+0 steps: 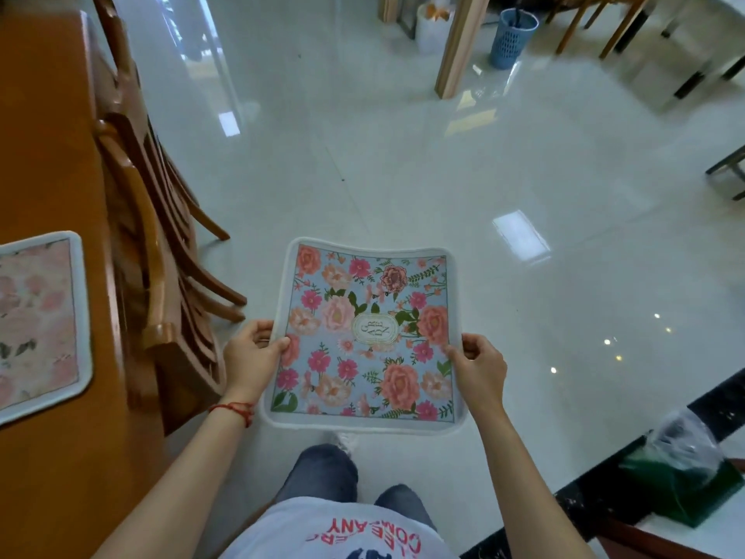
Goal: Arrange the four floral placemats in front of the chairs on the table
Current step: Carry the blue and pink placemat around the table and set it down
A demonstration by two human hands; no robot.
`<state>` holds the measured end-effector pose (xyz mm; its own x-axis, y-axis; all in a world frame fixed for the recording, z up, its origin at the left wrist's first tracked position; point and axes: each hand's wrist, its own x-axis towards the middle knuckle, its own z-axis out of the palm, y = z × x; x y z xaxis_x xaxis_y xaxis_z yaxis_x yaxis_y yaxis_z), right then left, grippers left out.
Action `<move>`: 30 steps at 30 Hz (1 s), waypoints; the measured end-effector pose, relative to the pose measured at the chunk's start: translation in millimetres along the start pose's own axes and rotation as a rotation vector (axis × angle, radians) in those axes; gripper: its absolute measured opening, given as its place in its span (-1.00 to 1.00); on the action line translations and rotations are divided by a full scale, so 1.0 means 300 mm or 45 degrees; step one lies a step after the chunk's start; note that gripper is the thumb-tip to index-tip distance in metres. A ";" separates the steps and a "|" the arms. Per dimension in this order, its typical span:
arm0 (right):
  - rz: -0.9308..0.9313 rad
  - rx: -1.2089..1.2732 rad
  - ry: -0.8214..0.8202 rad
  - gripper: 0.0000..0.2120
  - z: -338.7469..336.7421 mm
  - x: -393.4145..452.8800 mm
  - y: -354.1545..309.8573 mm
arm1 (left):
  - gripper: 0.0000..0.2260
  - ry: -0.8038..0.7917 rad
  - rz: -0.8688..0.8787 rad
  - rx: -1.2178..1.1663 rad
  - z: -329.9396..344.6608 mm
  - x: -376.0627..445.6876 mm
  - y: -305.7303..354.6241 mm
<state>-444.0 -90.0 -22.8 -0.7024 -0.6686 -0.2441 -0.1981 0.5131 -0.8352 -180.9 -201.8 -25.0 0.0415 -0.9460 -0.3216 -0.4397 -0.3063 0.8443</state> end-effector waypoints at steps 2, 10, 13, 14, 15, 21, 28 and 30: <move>-0.015 -0.005 -0.013 -0.88 0.030 0.081 -0.051 | -0.83 0.003 -0.024 -0.043 0.006 0.070 0.039; -0.068 -0.032 -0.100 -0.88 0.131 0.388 -0.219 | -0.79 0.110 -0.089 -0.069 0.044 0.342 0.172; -0.110 -0.044 -0.140 -0.89 0.176 0.529 -0.291 | -0.79 0.173 -0.099 -0.088 0.070 0.459 0.228; -0.124 -0.051 -0.158 -0.89 0.193 0.581 -0.316 | -0.80 0.190 -0.103 -0.100 0.080 0.498 0.250; -0.139 -0.058 -0.175 -0.90 0.211 0.635 -0.340 | -0.81 0.202 -0.107 -0.116 0.092 0.537 0.271; -0.233 -0.108 -0.305 -0.90 0.310 0.965 -0.493 | -0.82 0.323 -0.171 -0.154 0.157 0.765 0.379; -0.259 -0.120 -0.428 -0.91 0.428 1.222 -0.665 | -0.79 0.460 -0.189 -0.165 0.176 0.963 0.512; -0.247 -0.114 -0.448 -0.90 0.480 1.285 -0.705 | -0.80 0.481 -0.208 -0.187 0.168 1.032 0.534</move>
<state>-574.4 -533.7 -11.3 -0.3726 -0.8929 -0.2528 -0.3736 0.3937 -0.8399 -283.6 -538.4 -11.0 0.4372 -0.8480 -0.2997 -0.2687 -0.4412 0.8562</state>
